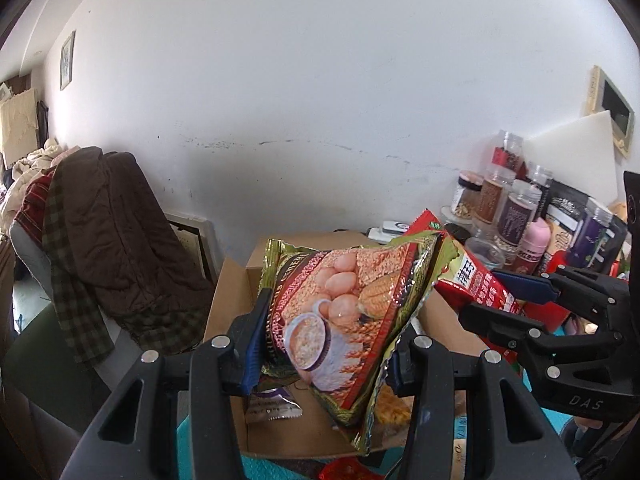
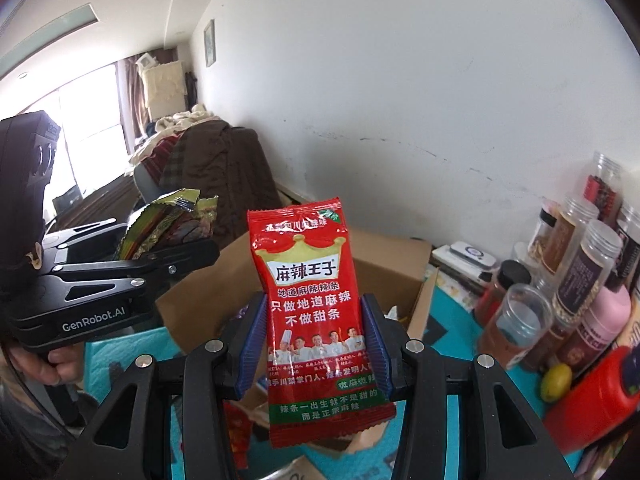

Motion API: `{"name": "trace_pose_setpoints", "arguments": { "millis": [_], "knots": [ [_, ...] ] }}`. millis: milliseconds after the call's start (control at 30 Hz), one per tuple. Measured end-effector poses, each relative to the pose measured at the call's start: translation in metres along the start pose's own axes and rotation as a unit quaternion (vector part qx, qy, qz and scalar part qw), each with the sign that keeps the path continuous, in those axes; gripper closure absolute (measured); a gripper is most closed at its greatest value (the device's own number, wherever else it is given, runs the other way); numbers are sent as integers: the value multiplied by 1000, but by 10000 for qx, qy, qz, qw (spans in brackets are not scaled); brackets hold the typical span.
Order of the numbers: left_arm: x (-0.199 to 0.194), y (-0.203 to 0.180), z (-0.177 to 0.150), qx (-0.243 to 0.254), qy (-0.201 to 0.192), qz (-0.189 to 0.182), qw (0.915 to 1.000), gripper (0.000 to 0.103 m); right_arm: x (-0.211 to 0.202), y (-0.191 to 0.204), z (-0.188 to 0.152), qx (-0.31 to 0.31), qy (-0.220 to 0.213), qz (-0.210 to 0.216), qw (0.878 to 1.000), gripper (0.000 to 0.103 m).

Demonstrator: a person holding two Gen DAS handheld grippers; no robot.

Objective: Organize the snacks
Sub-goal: 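Lift and carry the nut bag and red spicy-strip bag over the cardboard box with both tools, then open both tools to drop the nut bag and spicy-strip bag into the box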

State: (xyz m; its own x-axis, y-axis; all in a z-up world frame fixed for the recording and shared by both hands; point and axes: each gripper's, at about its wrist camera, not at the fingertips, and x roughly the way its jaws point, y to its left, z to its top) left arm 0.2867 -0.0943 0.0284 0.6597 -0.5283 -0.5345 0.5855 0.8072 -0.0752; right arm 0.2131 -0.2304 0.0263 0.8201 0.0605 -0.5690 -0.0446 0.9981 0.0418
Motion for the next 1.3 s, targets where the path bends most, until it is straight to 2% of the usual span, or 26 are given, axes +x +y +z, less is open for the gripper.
{"name": "trace_pose_setpoints", "arguments": {
  "millis": [167, 600, 1033, 1300],
  "knots": [
    [28, 10, -3, -109, 275, -15, 9996, 56, 28, -7, 5, 46, 246, 73, 9997, 57],
    [88, 20, -15, -141, 992, 272, 9946, 56, 87, -21, 0, 215, 915, 181, 9954, 57],
    [122, 22, -29, 35, 1805, 862, 9798, 56, 125, -23, -13, 64, 1608, -117, 9869, 56],
    [118, 13, -32, 246, 1864, 976, 9773, 42, 136, -21, -22, -27, 1955, -287, 9803, 53]
  ]
}}
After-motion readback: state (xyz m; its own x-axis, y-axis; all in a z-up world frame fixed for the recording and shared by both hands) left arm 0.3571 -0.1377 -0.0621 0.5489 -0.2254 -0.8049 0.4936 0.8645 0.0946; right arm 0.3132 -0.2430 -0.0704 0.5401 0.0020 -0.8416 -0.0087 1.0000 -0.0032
